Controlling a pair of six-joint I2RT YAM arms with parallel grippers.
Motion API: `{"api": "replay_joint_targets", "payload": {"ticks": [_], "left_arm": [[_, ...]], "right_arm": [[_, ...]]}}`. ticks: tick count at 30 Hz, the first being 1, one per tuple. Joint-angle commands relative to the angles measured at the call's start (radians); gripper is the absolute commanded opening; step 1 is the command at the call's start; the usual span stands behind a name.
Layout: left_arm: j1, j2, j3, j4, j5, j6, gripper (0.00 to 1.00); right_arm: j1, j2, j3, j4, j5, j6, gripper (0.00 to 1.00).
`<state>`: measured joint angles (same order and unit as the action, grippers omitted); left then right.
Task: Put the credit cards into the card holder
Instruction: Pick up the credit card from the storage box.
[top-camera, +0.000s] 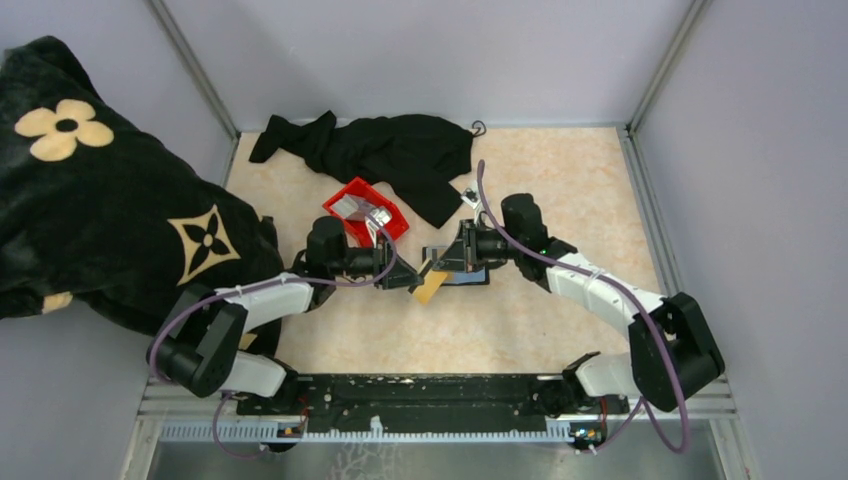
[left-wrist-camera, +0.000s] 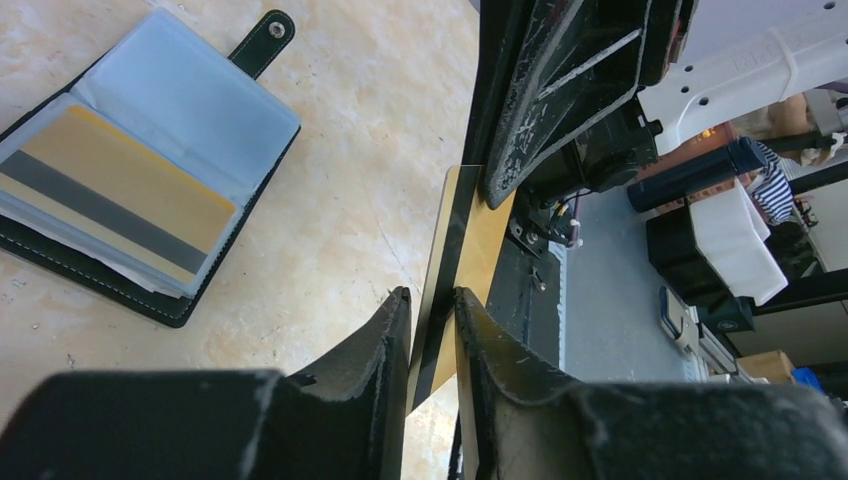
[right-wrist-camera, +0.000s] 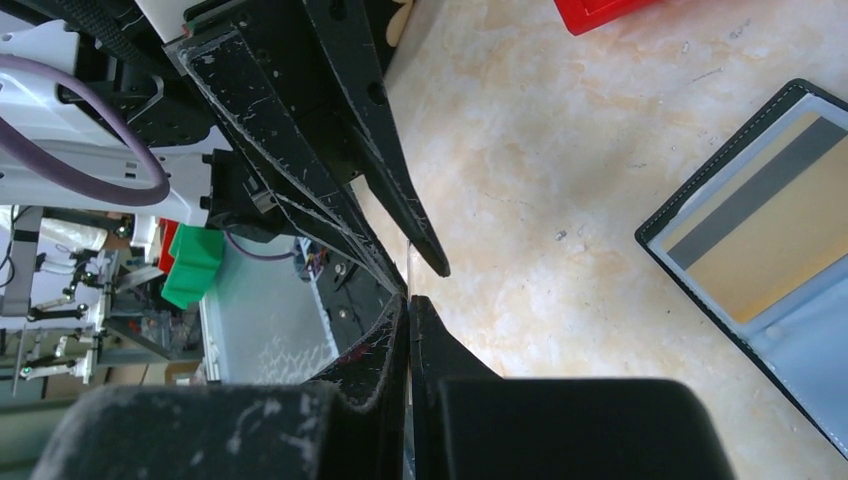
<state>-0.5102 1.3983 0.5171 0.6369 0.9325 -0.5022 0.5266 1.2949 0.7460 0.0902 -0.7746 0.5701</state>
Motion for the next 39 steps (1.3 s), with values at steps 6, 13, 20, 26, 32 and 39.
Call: {"api": "replay_joint_targets", "payload": {"ticks": [6, 13, 20, 26, 32, 39], "left_arm": [[-0.004, 0.035, 0.041, 0.035, 0.035, 0.016, 0.29], [-0.004, 0.055, 0.05, 0.039, 0.035, 0.014, 0.33], [-0.005, 0.07, 0.055, 0.059, 0.048, 0.003, 0.32], [-0.004, 0.087, 0.056, 0.068, 0.057, -0.002, 0.18], [-0.004, 0.111, 0.059, 0.09, 0.063, -0.021, 0.0], [-0.025, 0.137, 0.036, 0.092, -0.159, -0.09, 0.0]], "right_arm": [[-0.031, 0.021, 0.009, 0.054, -0.049, -0.009, 0.0], [-0.037, 0.029, 0.004, 0.054, -0.059, -0.014, 0.0], [-0.039, 0.038, -0.002, 0.052, -0.064, -0.017, 0.0], [-0.041, 0.042, 0.001, 0.051, -0.066, -0.016, 0.0], [-0.049, 0.044, 0.008, 0.043, -0.049, -0.021, 0.01], [-0.052, 0.001, 0.025, -0.033, 0.114, -0.079, 0.42]]}}
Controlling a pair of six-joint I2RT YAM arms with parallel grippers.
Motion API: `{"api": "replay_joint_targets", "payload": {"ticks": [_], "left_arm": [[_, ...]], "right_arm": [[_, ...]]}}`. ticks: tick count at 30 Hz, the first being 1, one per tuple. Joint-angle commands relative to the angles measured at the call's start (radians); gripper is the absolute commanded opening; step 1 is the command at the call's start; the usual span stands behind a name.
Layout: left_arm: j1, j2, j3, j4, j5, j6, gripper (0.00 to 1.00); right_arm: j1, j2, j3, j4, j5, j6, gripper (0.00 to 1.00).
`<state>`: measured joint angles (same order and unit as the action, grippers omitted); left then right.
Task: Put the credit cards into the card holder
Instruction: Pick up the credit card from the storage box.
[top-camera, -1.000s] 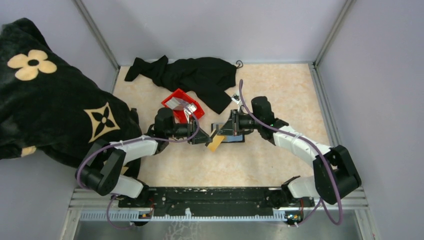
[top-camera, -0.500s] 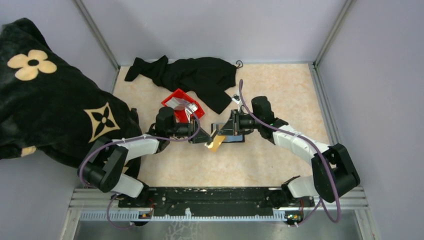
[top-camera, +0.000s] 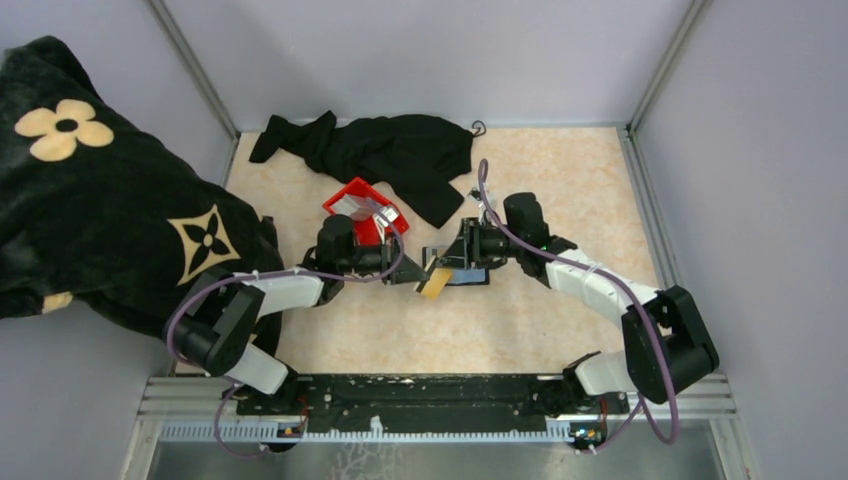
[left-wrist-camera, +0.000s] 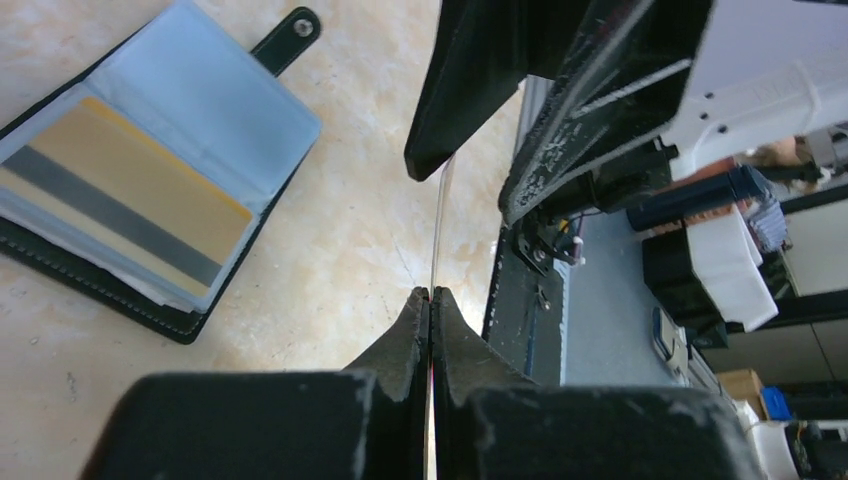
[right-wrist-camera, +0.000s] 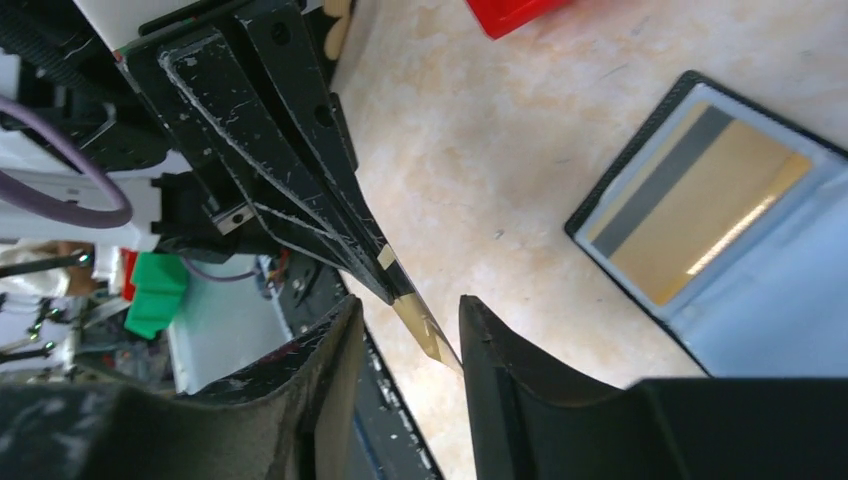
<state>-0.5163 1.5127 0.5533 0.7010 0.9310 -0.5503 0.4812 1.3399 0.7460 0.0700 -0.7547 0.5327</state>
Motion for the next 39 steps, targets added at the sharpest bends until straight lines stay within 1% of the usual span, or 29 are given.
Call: {"api": "replay_joint_targets", "payload": {"ticks": [1, 6, 9, 12, 14, 18, 21, 23, 32, 39], "left_arm": [[-0.03, 0.028, -0.001, 0.019, -0.202, -0.052, 0.0], [-0.112, 0.055, 0.01, -0.008, -0.448, -0.122, 0.0], [-0.157, 0.071, 0.034, -0.037, -0.584, -0.167, 0.0], [-0.198, 0.087, 0.069, -0.095, -0.713, -0.207, 0.0], [-0.212, 0.091, 0.085, -0.132, -0.787, -0.238, 0.0], [-0.225, 0.103, 0.091, -0.139, -0.885, -0.296, 0.0], [-0.236, 0.123, 0.104, -0.136, -0.918, -0.314, 0.0], [-0.24, 0.141, 0.124, -0.143, -0.926, -0.317, 0.0], [-0.251, 0.223, 0.178, -0.115, -0.907, -0.347, 0.0], [-0.252, 0.239, 0.189, -0.12, -0.9, -0.347, 0.0]], "right_arm": [[-0.007, -0.053, 0.021, -0.014, 0.12, -0.044, 0.45], [-0.007, -0.104, -0.001, -0.02, 0.271, -0.049, 0.46], [-0.007, -0.144, -0.015, -0.041, 0.396, -0.056, 0.46], [-0.007, -0.164, -0.027, -0.063, 0.481, -0.068, 0.44], [-0.007, -0.169, -0.037, -0.069, 0.526, -0.069, 0.39], [-0.007, -0.154, -0.057, -0.072, 0.572, -0.069, 0.23], [-0.007, -0.134, -0.067, -0.065, 0.591, -0.068, 0.07], [-0.007, -0.12, -0.071, -0.059, 0.604, -0.067, 0.01], [-0.006, -0.041, -0.086, -0.042, 0.638, -0.064, 0.0], [-0.007, 0.011, -0.091, -0.026, 0.645, -0.057, 0.0]]}}
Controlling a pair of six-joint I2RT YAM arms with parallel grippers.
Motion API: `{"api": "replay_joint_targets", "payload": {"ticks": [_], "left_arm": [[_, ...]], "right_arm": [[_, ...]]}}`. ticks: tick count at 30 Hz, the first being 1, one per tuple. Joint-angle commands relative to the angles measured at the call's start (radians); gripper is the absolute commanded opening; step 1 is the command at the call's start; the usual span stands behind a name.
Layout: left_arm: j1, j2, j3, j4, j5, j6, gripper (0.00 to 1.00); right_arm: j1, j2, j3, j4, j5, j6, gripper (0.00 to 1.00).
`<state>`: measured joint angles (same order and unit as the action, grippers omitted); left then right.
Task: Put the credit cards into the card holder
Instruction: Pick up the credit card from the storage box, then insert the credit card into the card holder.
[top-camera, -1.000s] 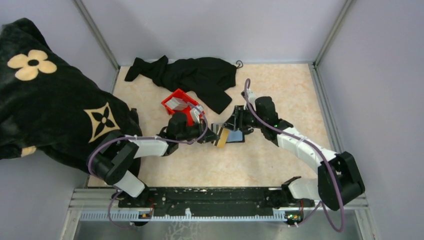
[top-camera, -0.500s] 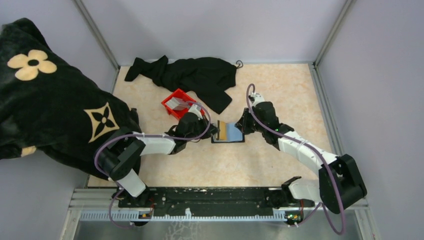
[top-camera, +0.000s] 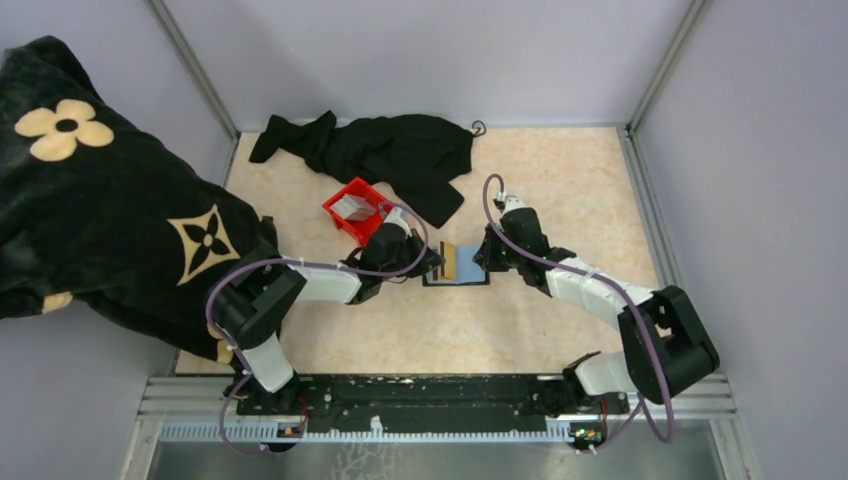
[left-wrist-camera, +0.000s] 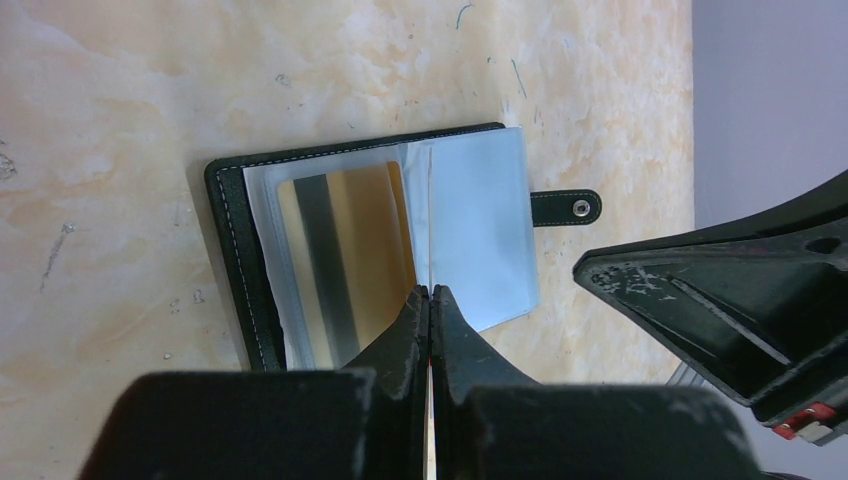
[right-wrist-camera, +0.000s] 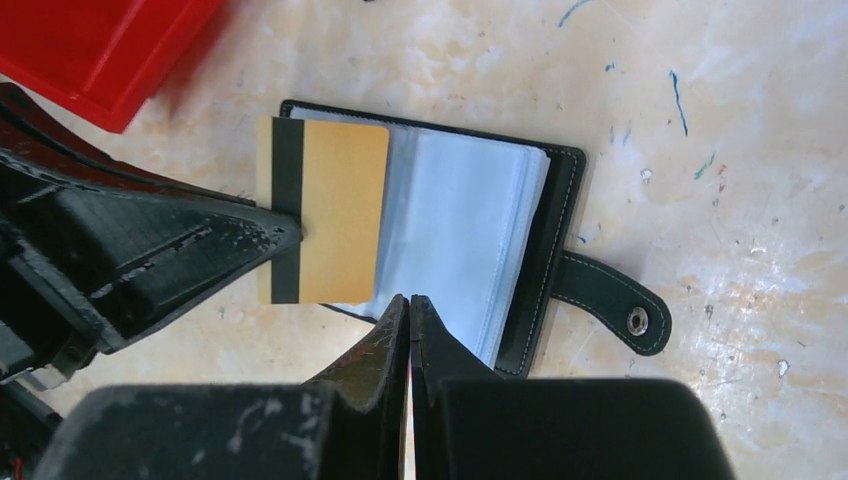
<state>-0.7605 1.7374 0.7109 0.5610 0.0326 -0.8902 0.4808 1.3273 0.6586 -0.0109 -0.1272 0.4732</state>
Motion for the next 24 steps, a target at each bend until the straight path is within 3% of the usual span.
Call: {"api": "replay_joint_targets", "payload": {"ticks": [1, 24], "left_arm": [[-0.008, 0.017, 0.034, 0.02, -0.001, -0.007, 0.0], [-0.025, 0.05, 0.052, -0.001, -0.035, 0.01, 0.0]], "right_arm": [[-0.006, 0.03, -0.005, 0.056, 0.019, 0.005, 0.0], [-0.006, 0.177, 0.015, 0.042, 0.067, 0.034, 0.0]]}}
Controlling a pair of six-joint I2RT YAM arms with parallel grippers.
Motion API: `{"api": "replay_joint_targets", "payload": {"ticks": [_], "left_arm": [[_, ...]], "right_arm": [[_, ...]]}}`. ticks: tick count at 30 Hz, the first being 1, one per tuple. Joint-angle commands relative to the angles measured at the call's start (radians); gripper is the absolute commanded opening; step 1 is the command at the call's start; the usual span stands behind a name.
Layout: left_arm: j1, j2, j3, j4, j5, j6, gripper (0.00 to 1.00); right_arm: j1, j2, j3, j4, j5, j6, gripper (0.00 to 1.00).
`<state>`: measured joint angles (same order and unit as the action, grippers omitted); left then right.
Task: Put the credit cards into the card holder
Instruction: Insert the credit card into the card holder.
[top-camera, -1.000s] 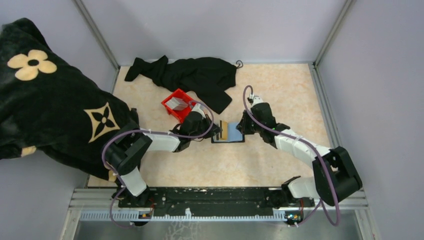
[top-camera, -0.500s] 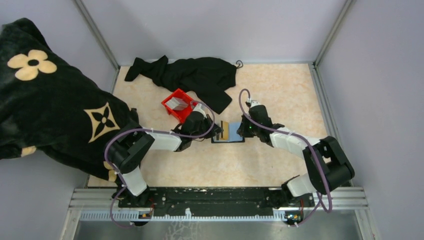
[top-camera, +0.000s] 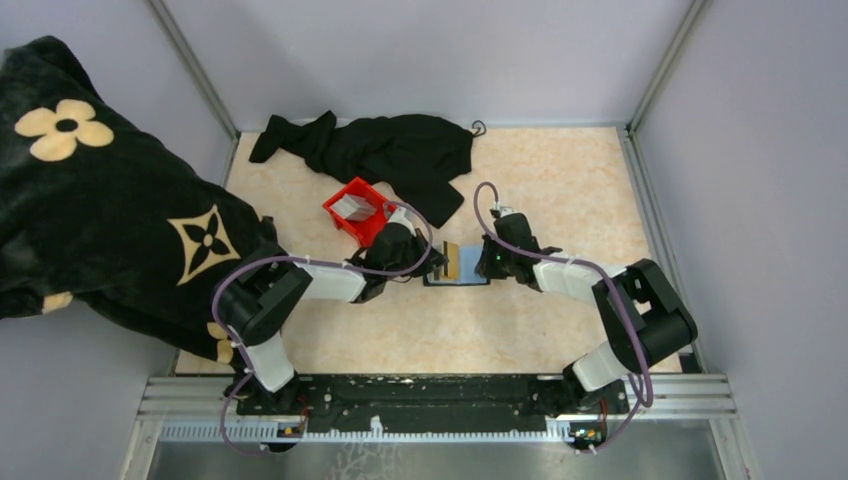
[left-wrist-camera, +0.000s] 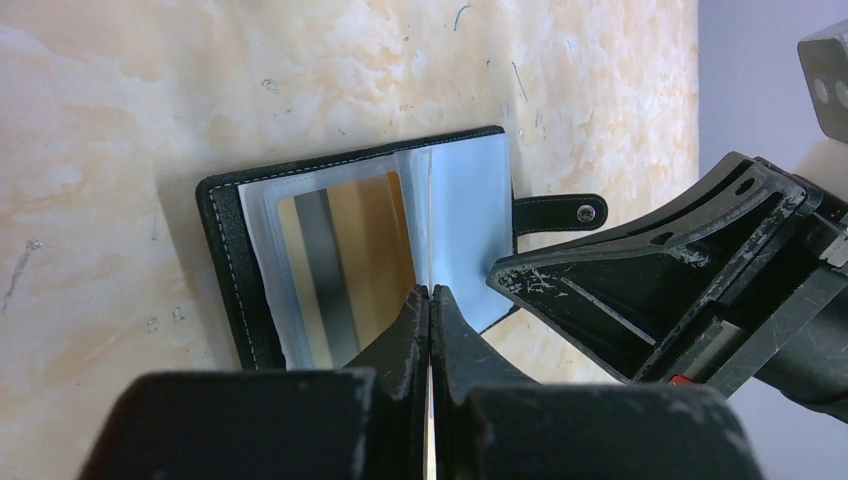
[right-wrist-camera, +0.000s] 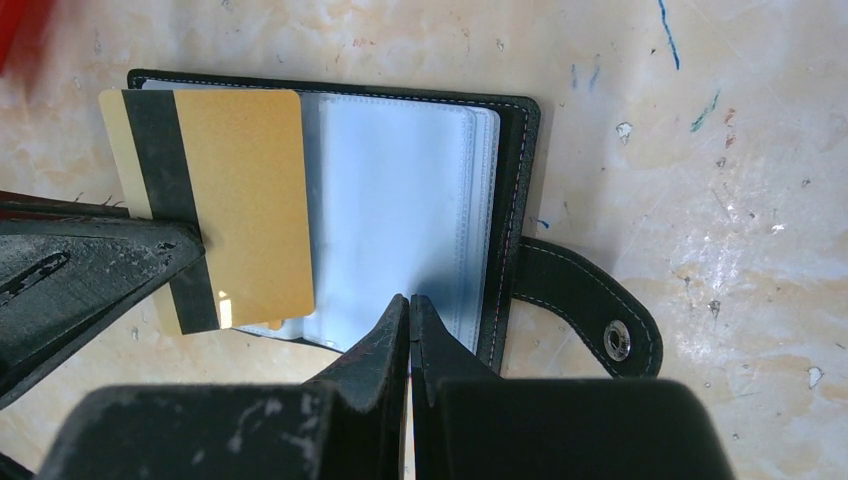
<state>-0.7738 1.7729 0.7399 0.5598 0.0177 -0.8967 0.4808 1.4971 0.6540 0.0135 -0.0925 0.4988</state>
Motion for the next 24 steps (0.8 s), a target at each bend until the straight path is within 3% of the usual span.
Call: {"api": "replay_joint_targets", "payload": {"ticks": [1, 24], "left_arm": [[-0.013, 0.015, 0.026, -0.002, -0.023, 0.017, 0.0], [-0.056, 0.027, 0.024, -0.062, -0.132, 0.042, 0.0]], "right_arm": [[-0.007, 0.01, 0.019, 0.016, 0.033, 0.01, 0.0], [-0.006, 0.018, 0.017, 0.006, 0.041, 0.017, 0.0]]}}
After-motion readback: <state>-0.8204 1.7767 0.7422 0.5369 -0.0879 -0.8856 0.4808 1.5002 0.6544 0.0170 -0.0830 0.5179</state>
